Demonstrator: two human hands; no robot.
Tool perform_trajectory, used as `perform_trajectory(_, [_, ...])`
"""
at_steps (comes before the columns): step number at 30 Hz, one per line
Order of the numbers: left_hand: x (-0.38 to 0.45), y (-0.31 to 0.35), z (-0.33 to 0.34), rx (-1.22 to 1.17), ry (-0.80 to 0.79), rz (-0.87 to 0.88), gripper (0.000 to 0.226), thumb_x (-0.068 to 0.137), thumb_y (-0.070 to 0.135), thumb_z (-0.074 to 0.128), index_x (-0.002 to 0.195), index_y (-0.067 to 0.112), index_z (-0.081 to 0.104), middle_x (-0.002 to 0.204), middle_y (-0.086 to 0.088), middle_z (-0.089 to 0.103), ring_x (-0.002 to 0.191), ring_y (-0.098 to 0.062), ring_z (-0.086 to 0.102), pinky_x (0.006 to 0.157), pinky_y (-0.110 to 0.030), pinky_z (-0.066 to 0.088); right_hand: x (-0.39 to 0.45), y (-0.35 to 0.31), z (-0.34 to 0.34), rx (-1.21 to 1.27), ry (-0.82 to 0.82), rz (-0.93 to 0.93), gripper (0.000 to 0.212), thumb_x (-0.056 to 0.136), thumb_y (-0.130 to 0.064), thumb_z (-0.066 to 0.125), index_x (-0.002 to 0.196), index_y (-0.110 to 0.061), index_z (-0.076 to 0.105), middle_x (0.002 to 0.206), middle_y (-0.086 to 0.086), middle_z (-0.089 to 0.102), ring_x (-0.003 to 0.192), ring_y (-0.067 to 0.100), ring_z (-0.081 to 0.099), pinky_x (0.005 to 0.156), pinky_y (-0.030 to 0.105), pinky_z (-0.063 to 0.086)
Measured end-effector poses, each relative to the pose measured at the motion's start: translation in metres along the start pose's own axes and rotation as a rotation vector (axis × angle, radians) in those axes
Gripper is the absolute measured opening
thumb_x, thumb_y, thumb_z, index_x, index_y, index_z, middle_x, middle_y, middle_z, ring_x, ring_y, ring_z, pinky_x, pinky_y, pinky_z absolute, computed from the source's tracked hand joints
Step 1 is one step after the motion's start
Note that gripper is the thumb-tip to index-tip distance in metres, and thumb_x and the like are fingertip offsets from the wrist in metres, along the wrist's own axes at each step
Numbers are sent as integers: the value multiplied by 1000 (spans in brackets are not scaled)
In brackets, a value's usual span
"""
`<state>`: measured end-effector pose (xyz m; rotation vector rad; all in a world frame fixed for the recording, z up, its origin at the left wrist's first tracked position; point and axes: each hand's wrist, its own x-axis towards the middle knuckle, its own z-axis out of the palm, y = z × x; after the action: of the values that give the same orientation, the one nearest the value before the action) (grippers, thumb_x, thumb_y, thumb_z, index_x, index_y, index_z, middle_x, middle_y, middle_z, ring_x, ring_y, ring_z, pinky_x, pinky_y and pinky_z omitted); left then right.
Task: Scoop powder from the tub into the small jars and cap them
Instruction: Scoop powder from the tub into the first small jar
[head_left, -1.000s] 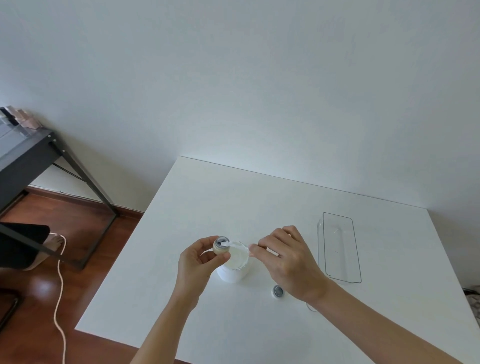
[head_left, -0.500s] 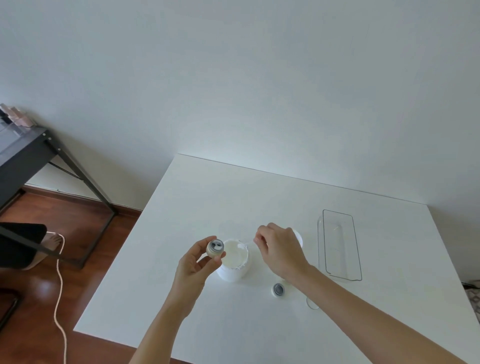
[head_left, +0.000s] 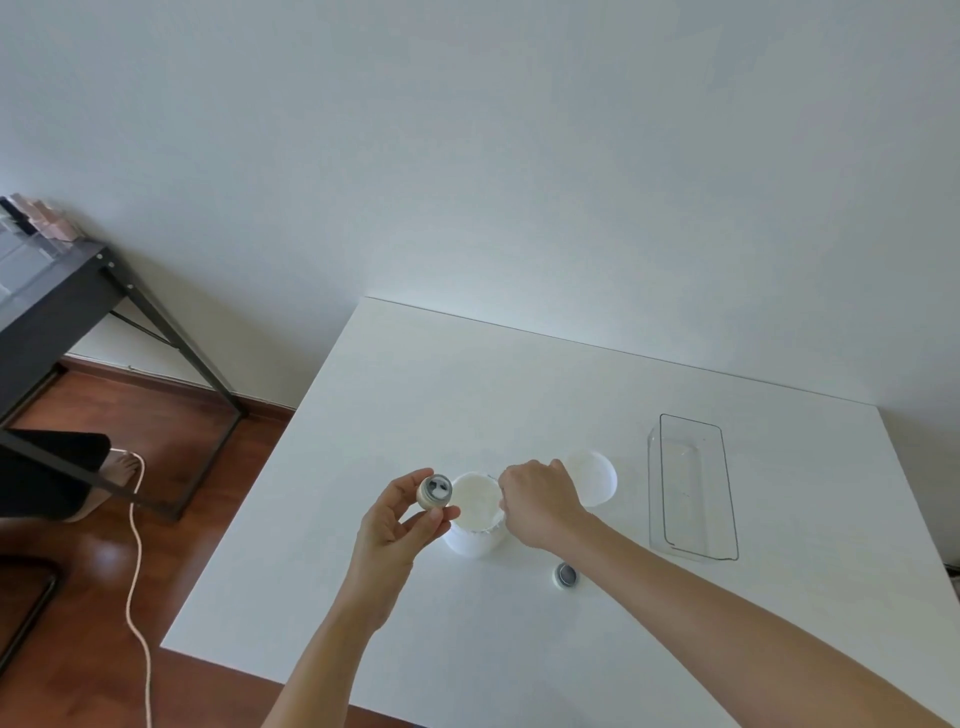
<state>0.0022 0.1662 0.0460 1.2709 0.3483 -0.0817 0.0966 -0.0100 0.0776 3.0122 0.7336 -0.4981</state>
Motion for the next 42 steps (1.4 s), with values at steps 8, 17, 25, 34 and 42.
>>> perform_trajectory(8, [2,-1,-3,16,6,-11,38,93,-6,63,123,17,63,118,-3,72,100,-30,74,87,-31,59,1,20,2,741,-190,401,15,81,-9,58,72,4,61,72,7,50,67,19,42,61,28,33])
perform_trajectory(17, [4,1,-3,57,-12,1,48,75,25,76,120,17,62,111,5,74,110,-23,71,108,-51,46,-19,36,-21,1064,-226,509,15,85,-20,64,70,-17,64,66,-5,60,55,9,46,51,16,33])
perform_trajectory(25, [8,1,3,-5,-38,-27,42,86,15,73,126,15,60,126,-8,68,112,-27,70,96,-40,56,-36,40,-55,1215,-155,436,16,86,-25,66,72,-18,70,69,-5,61,61,12,49,57,20,32])
perform_trajectory(34, [8,13,19,-79,-111,-34,35,92,11,68,127,10,62,125,-10,70,114,-28,69,87,-27,57,-49,20,-63,1123,200,280,16,87,-20,66,74,-11,70,58,-10,57,48,1,43,51,12,35])
perform_trajectory(42, [5,22,23,-139,-130,-33,39,88,18,68,127,11,64,125,-13,70,116,-30,68,88,-26,56,-59,13,-57,745,514,-26,14,88,-16,66,74,-18,66,66,-7,62,61,9,53,65,21,44])
